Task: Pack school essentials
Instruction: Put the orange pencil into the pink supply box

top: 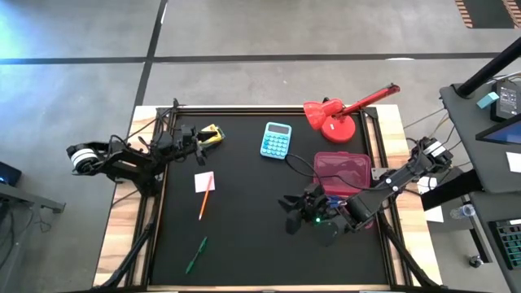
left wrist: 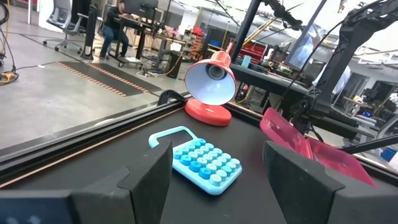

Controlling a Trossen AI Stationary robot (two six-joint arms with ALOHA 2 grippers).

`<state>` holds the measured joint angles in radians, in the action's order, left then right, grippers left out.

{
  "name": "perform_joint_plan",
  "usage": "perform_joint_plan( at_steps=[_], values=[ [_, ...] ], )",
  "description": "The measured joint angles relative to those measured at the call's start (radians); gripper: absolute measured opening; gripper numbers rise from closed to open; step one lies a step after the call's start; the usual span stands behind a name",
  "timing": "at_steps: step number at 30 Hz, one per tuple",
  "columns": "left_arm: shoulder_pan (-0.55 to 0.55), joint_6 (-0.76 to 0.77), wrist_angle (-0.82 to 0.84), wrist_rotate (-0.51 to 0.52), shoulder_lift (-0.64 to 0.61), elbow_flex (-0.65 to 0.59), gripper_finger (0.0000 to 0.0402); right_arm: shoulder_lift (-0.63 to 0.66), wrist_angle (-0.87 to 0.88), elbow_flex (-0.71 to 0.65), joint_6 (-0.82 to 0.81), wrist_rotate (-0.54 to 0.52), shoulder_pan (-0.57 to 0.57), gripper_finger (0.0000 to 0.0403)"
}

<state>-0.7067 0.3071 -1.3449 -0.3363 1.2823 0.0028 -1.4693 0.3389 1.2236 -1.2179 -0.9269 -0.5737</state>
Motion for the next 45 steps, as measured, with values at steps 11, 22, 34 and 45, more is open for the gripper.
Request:
perform_joint_plan(
  at_steps=[11,22,34,45],
  values=[
    [0.001,-0.003,-0.007,0.023,0.0,0.003,0.0235,0.0,0.0,0.0,0.04,-0.001,0.005,0.0125],
    [0.001,0.468,-0.001,-0.053,0.004,0.072,0.0235,-0.022,-0.001,0.0,0.029,-0.017,0.009,0.0128],
    [0.0,0.759,0.0,-0.106,0.011,0.093,0.0235,-0.04,0.001,0.0,0.046,-0.017,0.025,0.013],
    [0.003,0.944,0.0,-0.236,0.044,0.093,0.0235,-0.04,0.002,0.0,0.068,-0.017,0.025,0.0123]
  ],
)
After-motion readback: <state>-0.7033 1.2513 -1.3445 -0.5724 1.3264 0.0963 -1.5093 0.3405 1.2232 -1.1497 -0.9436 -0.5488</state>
